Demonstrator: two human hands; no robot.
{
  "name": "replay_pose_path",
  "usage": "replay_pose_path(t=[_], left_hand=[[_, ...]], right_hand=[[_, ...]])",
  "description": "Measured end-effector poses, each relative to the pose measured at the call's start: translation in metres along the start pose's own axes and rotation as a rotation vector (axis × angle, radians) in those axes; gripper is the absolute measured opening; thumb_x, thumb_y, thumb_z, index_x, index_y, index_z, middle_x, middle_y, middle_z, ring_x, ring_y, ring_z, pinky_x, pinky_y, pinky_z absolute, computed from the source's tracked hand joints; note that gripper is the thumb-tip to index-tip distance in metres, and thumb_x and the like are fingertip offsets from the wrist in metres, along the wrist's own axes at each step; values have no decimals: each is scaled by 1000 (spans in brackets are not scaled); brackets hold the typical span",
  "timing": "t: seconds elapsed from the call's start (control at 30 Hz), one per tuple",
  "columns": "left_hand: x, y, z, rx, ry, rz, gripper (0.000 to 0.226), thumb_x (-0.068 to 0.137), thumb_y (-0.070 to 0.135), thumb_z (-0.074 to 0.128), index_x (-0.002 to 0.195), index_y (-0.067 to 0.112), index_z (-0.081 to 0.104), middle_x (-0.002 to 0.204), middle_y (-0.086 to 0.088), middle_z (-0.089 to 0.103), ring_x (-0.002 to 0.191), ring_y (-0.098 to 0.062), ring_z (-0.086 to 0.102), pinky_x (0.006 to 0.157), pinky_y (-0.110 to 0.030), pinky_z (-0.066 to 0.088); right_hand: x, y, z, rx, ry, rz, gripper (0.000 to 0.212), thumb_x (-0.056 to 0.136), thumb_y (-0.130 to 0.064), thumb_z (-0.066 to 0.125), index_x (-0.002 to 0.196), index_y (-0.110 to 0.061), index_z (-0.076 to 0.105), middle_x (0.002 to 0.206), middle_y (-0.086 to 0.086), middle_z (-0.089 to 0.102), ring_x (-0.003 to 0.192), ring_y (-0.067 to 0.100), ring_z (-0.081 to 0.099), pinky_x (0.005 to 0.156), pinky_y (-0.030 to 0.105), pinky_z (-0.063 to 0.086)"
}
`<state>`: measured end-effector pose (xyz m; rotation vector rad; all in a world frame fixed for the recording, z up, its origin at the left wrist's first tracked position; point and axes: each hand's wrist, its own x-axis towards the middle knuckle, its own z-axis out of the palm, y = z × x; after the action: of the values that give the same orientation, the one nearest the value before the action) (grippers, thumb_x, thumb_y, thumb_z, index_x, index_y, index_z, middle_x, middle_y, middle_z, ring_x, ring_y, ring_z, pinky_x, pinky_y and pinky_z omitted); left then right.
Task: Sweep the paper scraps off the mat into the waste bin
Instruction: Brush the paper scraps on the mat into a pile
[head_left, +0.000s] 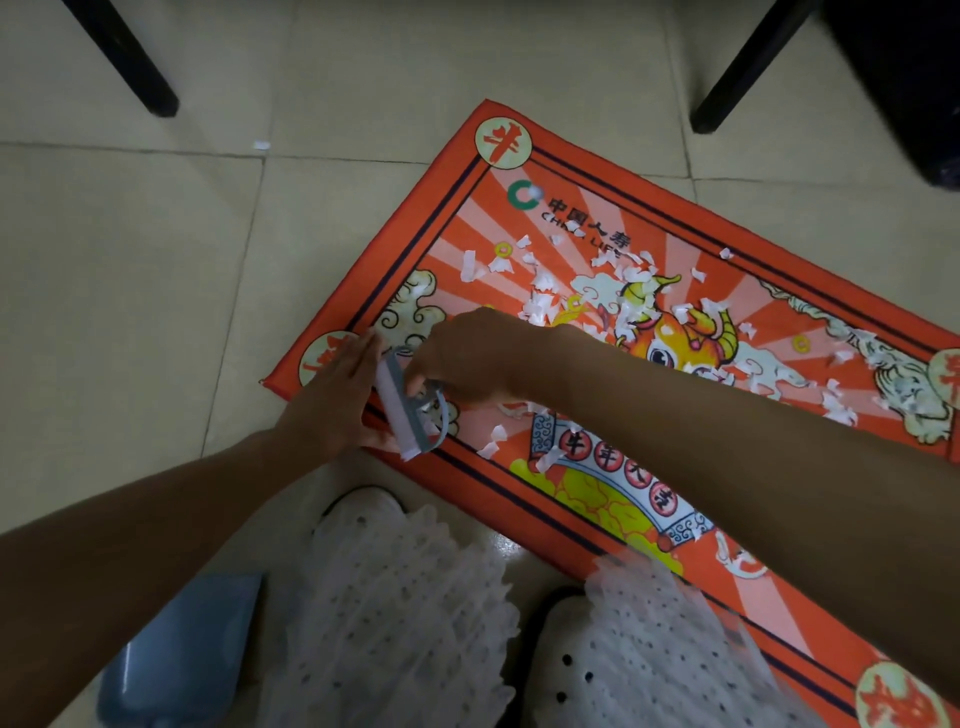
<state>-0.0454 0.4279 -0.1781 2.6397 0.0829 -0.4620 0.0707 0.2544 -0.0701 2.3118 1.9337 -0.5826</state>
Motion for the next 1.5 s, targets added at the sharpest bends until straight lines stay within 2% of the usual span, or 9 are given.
replay_pose_path(t=[0.27,0.4,0.53,0.73,0.9,1.0,1.17,1.4,1.5], left_hand=[[1,2,1,7,-30,-51,131,67,47,83,154,7,-6,163,-9,-10,151,-24,-10,120,-38,4],[1,7,-1,32,-35,-40,132,66,48,84,155,12,-6,164,-9,-7,151,-27,-7,120,-44,9],[5,11,-4,91,-79,-14,134,64,50,84,155,16,-8,164,-7,-3,151,-30,1,120,-50,16],[8,16,-5,126,-109,-37,136,65,55,81,154,20,-15,164,-2,-10,151,-27,-4,118,-56,19],[7,18,-6,84,-116,-57,136,64,52,83,155,19,-12,164,-2,-7,151,-23,-3,119,-54,19],[6,19,-6,55,-101,-67,135,64,48,86,156,17,-8,164,-5,-3,151,-24,-1,120,-51,18],[5,19,-4,34,-70,-45,136,61,45,88,156,12,-5,164,-8,1,151,-24,3,120,-44,16],[1,22,-4,60,-89,-69,137,64,46,85,154,13,-12,164,-8,-4,151,-26,0,119,-50,21],[2,23,-5,86,-101,-76,137,64,47,85,154,15,-14,164,-6,-5,151,-24,0,118,-52,23]], right_hand=[[-11,-11,15,-178,-45,10,30,100,-21,43,124,-30,60,110,-5,65,98,21,63,63,28,38],[-15,-23,10,-289,-44,60,22,99,-14,45,113,-15,62,105,1,65,94,22,63,66,28,34],[-15,-22,-8,-313,-96,120,24,99,-21,48,120,-18,60,105,-1,67,92,18,63,70,28,38],[-31,14,-19,-443,-167,272,22,100,-16,44,116,-14,58,78,-3,52,72,18,49,64,29,35],[-42,31,-25,-230,-90,257,35,96,-12,48,127,-26,57,111,1,66,91,23,64,66,29,43],[-35,15,-19,-90,-21,198,37,94,-14,54,128,-27,57,112,-1,67,86,18,65,63,24,44],[-14,-17,-3,-52,99,202,35,97,-7,44,130,-15,51,113,6,60,103,25,62,72,32,46],[-15,-28,-5,-125,15,189,21,98,-7,44,114,-7,58,80,2,52,96,22,63,69,27,41],[-20,-12,-15,-253,-49,182,24,97,-17,50,119,-11,58,98,1,65,86,19,62,72,29,46]])
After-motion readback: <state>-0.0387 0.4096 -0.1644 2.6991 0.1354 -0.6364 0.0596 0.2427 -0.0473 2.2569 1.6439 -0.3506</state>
